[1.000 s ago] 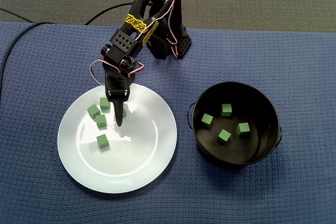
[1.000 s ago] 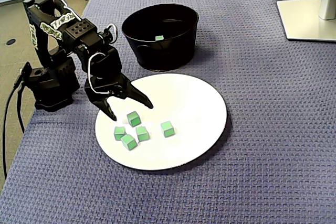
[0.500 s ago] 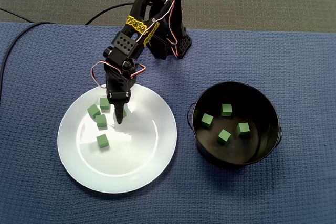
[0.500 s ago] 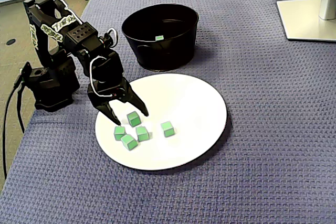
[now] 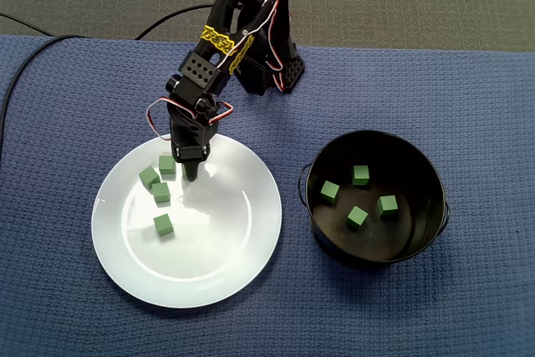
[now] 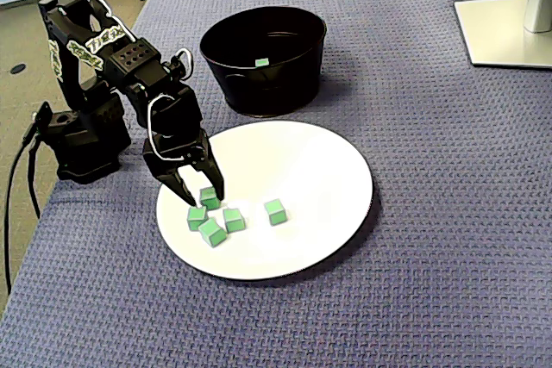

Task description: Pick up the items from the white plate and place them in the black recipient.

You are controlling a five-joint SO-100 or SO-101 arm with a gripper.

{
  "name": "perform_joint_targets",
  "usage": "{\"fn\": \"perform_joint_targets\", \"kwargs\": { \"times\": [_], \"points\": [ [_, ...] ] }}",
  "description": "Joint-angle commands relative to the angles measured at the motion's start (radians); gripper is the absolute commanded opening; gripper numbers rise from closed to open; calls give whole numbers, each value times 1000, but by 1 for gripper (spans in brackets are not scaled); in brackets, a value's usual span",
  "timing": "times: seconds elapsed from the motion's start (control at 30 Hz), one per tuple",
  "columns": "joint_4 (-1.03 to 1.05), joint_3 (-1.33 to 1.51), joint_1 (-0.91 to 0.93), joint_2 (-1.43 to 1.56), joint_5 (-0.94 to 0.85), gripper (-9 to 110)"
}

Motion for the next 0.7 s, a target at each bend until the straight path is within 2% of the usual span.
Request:
{"fn": "perform_joint_targets", "kwargs": {
  "times": [0.0,0.2,0.43,0.57,0.67],
  "points": [
    [-9,-3,0,51,8,0],
    [37,-51,25,89,23,0],
    [373,-485,15,282,158,0],
    [538,-824,-123,354,278,0],
    [646,-1054,-341,359,368,0]
  ]
}}
